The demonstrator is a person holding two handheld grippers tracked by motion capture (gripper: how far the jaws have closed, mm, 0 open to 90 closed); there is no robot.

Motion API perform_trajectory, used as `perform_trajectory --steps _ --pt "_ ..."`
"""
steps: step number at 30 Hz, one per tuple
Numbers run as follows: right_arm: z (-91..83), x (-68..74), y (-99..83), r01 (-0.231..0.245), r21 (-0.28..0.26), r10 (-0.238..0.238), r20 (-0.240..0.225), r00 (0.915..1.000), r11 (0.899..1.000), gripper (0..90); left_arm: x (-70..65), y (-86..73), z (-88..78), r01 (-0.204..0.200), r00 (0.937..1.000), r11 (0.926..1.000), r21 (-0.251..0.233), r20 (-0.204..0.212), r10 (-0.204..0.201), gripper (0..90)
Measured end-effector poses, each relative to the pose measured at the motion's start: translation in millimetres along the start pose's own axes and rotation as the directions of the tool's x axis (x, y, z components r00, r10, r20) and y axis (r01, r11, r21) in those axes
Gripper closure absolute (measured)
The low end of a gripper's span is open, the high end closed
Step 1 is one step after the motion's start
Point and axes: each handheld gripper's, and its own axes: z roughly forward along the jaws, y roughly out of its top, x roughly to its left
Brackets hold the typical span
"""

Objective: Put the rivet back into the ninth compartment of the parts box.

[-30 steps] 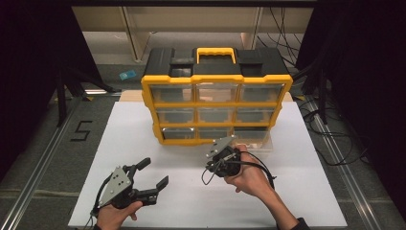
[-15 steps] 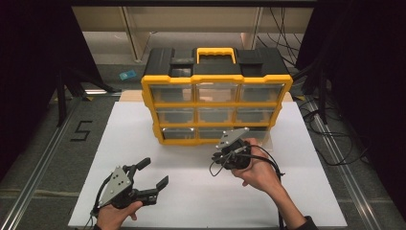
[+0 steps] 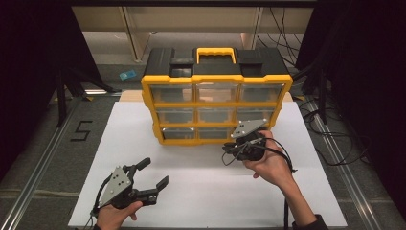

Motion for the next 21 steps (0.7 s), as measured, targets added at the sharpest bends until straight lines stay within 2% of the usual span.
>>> perform_trajectory --steps 5,11,12,15,16,18,19,21 --pt "-8.0 -9.4 -2.6 -0.020 -0.009 0.020 0.013 0.9997 1.000 83.5 -0.3 -0.1 -0.1 0.005 1.0000 1.0000 -0.001 -0.001 -0.005 16.0" --pt "-13.7 -20.3 -8.7 -0.044 -0.026 0.046 0.051 0.9977 0.999 83.5 0.0 0.1 -0.1 -0.001 1.0000 1.0000 0.000 0.000 0.001 16.0" --pt "-15.9 -22.2 -9.2 -0.049 -0.014 0.050 0.043 0.9978 0.999 83.5 -0.3 0.0 0.0 0.005 1.0000 1.0000 0.000 -0.001 -0.005 16.0" --pt "-16.4 -26.0 -12.3 -0.061 -0.029 0.063 0.066 0.9958 0.998 83.5 -0.1 0.1 -0.1 0.000 1.0000 1.0000 0.000 0.000 0.000 16.0" --pt "-17.9 -28.2 -12.9 -0.064 -0.012 0.065 0.054 0.9964 0.998 83.5 -0.1 0.1 -0.1 0.001 1.0000 1.0000 0.000 0.000 -0.001 16.0" --pt "-16.5 -30.7 -15.8 -0.074 -0.028 0.076 0.078 0.9940 0.997 83.5 -0.1 0.1 -0.1 0.000 1.0000 1.0000 0.000 -0.001 0.000 16.0" --pt "-18.0 -32.6 -16.5 -0.082 -0.008 0.082 0.068 0.9943 0.997 83.5 -0.2 0.1 -0.1 0.002 1.0000 1.0000 -0.001 -0.001 -0.002 16.0" --pt "-17.3 -35.4 -19.4 -0.088 -0.016 0.089 0.083 0.9925 0.996 83.5 -0.5 0.1 0.0 0.006 1.0000 1.0000 -0.002 -0.001 -0.006 16.0"
